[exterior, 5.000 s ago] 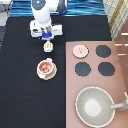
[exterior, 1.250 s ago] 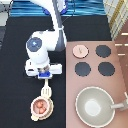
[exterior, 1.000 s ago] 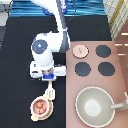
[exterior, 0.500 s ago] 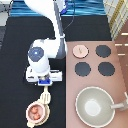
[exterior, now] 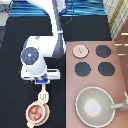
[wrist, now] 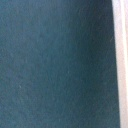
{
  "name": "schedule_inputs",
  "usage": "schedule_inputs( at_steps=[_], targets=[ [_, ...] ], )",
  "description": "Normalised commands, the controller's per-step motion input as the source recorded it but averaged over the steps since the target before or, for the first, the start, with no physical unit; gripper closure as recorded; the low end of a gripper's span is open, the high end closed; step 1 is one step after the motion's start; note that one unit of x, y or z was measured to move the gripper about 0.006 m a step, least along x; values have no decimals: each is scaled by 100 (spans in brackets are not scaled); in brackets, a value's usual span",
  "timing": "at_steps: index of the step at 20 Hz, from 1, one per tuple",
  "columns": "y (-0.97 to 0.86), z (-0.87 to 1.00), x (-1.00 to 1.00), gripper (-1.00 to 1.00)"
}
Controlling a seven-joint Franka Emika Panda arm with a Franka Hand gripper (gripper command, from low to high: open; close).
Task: Take the lid off the pot, put the pot on the plate, and use the tool to push the pot to the front of the table.
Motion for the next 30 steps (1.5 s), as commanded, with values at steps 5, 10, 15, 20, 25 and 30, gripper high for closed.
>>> schedule_inputs(
  at_steps=[5, 10, 15, 20, 25, 30],
  targets=[
    [-65, 49, 10, 100],
    [-66, 29, -15, 100],
    [-55, 31, 24, 100],
    [0, 19, 97, 100],
    [4, 16, 100, 100],
    [8, 8, 100, 100]
  ],
)
